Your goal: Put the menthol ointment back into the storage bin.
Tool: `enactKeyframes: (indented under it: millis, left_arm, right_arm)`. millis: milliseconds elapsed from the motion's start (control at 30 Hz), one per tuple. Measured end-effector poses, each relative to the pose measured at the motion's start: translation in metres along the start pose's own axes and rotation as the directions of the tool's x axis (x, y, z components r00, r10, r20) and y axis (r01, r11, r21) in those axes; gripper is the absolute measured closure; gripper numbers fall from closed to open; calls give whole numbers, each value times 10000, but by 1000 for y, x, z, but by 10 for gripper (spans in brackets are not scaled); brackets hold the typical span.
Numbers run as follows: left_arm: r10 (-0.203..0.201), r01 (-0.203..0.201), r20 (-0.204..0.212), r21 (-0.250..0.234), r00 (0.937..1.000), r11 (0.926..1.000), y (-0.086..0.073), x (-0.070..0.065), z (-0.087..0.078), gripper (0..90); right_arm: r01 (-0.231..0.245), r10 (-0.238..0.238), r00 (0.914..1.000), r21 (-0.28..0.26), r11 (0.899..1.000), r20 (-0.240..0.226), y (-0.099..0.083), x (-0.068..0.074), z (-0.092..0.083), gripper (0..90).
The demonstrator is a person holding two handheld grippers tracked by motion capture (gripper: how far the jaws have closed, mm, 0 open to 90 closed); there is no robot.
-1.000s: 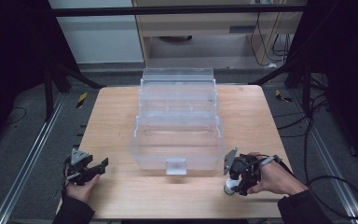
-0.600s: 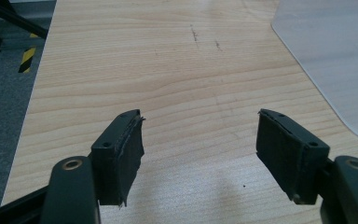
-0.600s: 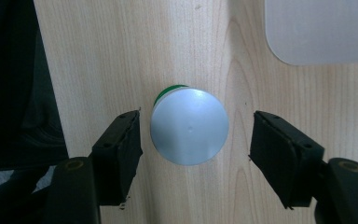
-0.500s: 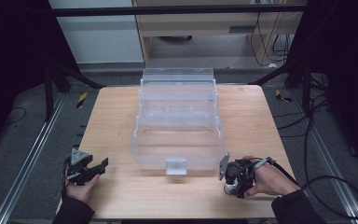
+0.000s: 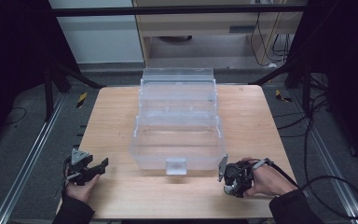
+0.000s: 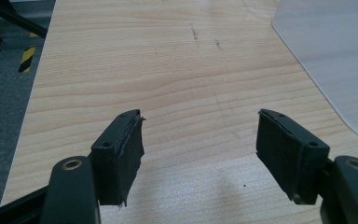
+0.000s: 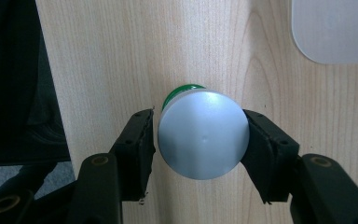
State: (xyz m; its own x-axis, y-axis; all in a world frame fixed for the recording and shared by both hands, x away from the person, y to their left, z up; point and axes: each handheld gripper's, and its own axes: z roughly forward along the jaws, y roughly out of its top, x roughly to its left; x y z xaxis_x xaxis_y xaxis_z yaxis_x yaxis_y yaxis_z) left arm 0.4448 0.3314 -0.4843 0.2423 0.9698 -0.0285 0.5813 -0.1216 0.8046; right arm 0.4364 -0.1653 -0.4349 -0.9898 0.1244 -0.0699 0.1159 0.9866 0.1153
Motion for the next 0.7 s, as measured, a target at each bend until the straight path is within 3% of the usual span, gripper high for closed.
enactKeyframes:
  millis: [700]
  left_arm:
    - [29, -29, -8, 28, 10000, 10000, 0, 0, 0, 311]
  right_arm:
    - [-185, 183, 9998, -149, 9997, -108, -1, -2, -6, 501]
